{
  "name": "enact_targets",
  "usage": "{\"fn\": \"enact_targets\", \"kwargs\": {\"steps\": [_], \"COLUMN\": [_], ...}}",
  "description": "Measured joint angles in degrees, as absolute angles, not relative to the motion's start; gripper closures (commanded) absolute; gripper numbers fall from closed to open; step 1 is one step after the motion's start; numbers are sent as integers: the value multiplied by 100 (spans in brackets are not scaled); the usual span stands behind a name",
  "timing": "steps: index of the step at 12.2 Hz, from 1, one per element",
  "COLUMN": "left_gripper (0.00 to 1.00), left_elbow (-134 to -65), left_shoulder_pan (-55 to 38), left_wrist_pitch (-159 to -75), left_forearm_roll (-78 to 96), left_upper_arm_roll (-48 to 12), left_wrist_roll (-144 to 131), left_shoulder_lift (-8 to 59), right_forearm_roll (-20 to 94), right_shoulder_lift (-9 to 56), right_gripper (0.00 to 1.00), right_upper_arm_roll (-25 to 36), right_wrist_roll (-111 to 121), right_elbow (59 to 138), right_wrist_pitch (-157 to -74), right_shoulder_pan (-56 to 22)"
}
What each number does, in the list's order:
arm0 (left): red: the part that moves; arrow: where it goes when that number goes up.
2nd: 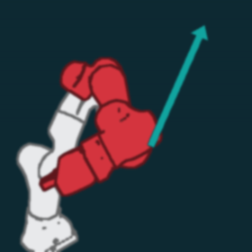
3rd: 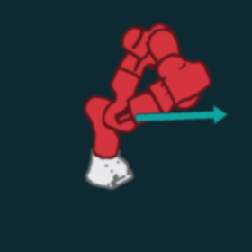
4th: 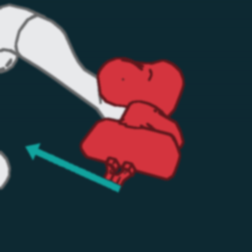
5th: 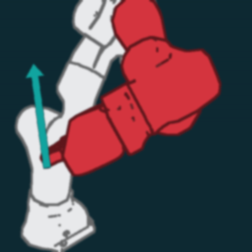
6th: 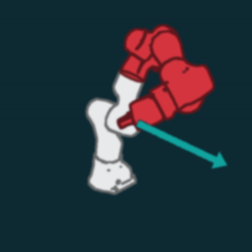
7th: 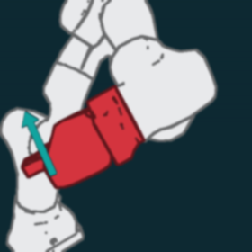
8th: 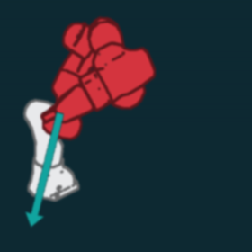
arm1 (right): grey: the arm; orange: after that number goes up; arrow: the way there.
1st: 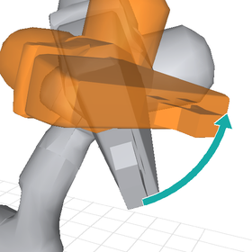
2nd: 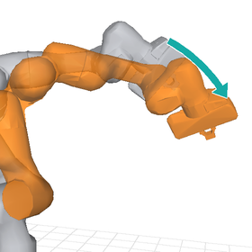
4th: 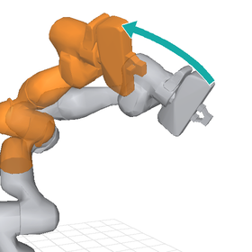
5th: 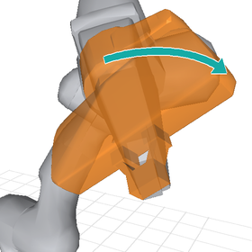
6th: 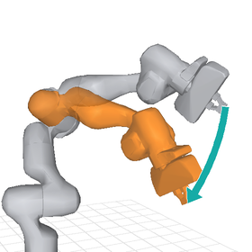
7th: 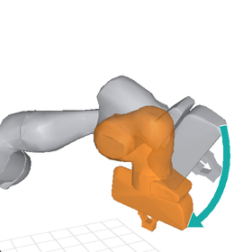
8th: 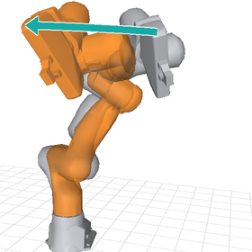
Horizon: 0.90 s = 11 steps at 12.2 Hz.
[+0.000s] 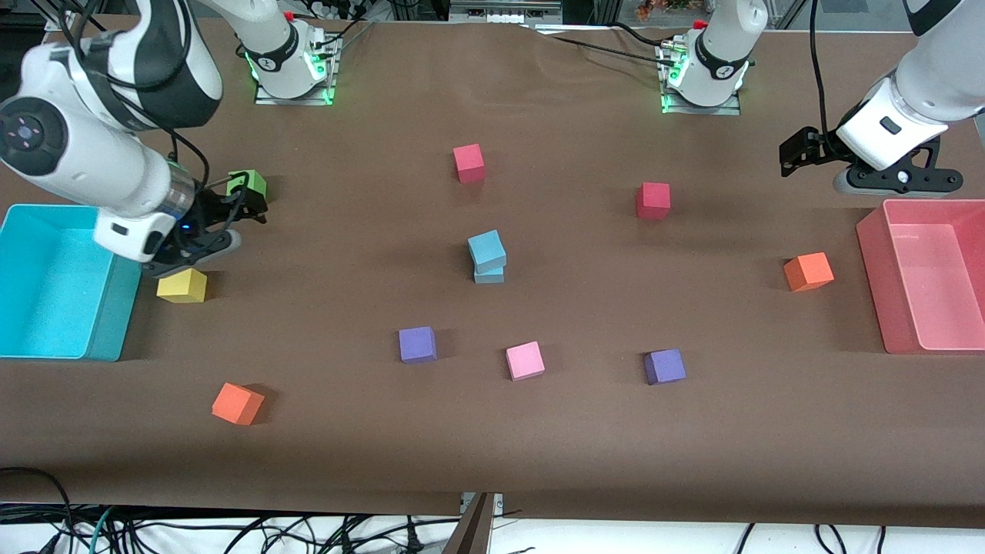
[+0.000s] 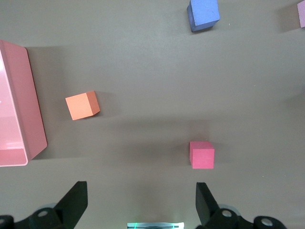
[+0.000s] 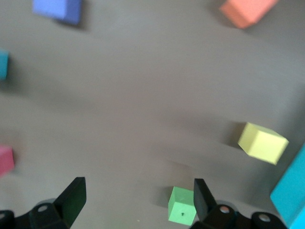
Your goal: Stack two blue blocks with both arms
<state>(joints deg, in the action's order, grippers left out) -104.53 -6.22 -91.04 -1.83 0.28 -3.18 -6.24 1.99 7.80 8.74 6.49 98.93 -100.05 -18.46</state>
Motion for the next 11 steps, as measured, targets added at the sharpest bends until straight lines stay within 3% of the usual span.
{"fn": "enact_targets", "kwargs": {"steps": [5, 11], "left_gripper": [0, 0], "left_elbow": [-10432, -10430], "left_shoulder_pan": [-615, -536], "left_wrist_pitch": [-9028, -8989], "left_forearm_roll": [-184, -32], "left_upper_arm_roll": [68, 463], "left_wrist_roll": [-315, 164], "left_shoulder_lift": [-665, -691], "right_forearm_roll": [45, 10], "right_shoulder_lift": [325, 102], "right_gripper": [0, 0], "right_upper_arm_roll": [354, 306], "right_wrist_roll": [260, 238], "right_elbow": [9475, 9437], "right_wrist_pitch": [-9849, -9604], "right_shoulder_pan": [-827, -465]}}
